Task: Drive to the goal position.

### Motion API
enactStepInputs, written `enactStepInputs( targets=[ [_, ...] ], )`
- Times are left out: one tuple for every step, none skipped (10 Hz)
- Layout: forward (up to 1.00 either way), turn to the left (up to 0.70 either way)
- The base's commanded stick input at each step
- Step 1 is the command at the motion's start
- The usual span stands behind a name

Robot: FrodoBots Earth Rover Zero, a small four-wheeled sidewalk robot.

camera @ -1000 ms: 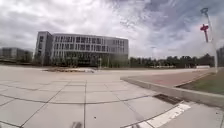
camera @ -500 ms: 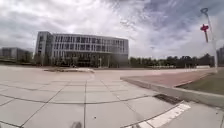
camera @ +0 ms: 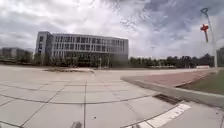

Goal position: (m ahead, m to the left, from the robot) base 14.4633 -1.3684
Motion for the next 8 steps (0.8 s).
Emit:
enactStepInputs(
  targets=[
    [0.06, 0.00],
    [0.06, 0.00],
    [0.06, 0.00],
    [0.07, 0.00],
    [0.07, 0.00],
    [0.06, 0.00],
    [0.06, 0.00],
    [0.06, 0.00]
  ],
)
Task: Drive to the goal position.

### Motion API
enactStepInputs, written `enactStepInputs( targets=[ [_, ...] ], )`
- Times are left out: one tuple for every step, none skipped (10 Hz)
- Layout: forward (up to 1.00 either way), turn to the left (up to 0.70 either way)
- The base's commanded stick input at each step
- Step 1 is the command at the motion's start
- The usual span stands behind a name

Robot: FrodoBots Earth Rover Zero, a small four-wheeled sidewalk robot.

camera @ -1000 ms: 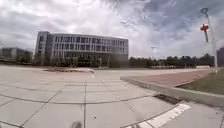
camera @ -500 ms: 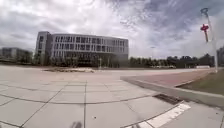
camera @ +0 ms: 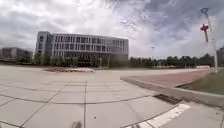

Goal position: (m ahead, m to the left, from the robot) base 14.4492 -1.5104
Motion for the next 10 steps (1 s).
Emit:
enactStepInputs(
  targets=[
    [0.06, 0.00],
    [0.06, 0.00],
    [0.06, 0.00],
    [0.06, 0.00],
    [0.07, 0.00],
    [0.06, 0.00],
    [0.06, 0.00],
    [0.06, 0.00],
    [0.06, 0.00],
    [0.06, 0.00]
  ],
)
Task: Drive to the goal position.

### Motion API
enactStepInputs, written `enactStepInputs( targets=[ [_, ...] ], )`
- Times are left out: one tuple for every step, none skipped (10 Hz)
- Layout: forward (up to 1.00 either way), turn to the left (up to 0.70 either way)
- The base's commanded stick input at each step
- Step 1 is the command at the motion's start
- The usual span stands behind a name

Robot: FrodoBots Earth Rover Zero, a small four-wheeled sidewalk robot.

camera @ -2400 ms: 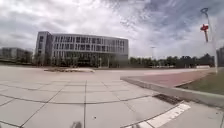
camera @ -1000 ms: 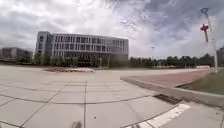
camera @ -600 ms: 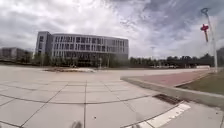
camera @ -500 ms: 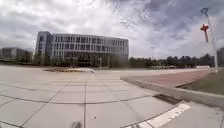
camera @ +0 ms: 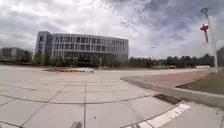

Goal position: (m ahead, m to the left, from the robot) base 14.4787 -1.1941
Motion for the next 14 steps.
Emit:
enactStepInputs(
  targets=[
    [0.06, 0.00],
    [0.06, 0.00],
    [0.06, 0.00],
    [0.06, 0.00],
    [0.06, 0.00],
    [0.06, 0.00],
    [0.06, 0.00],
    [0.06, 0.00],
    [0.06, 0.00],
    [0.06, 0.00],
    [0.06, 0.00],
    [0.06, 0.00],
    [0.06, 0.00],
    [0.06, 0.00]
  ],
)
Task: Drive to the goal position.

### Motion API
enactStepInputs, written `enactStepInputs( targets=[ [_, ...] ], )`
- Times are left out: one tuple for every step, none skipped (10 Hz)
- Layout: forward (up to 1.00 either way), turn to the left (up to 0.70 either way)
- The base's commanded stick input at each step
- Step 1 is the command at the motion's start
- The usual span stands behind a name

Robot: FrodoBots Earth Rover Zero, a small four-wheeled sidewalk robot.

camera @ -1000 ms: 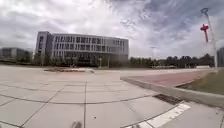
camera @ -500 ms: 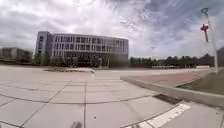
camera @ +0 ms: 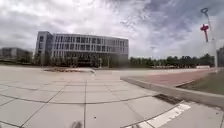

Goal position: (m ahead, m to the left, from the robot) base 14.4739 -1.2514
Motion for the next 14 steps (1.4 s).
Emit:
enactStepInputs(
  targets=[
    [0.06, 0.00],
    [0.06, 0.00],
    [0.06, 0.00],
    [0.06, 0.00],
    [0.06, 0.00],
    [0.06, 0.00],
    [0.06, 0.00],
    [0.06, 0.00],
    [0.06, 0.00],
    [0.06, 0.00],
    [0.06, 0.00],
    [0.06, 0.00],
    [0.06, 0.00],
    [0.06, 0.00]
  ],
)
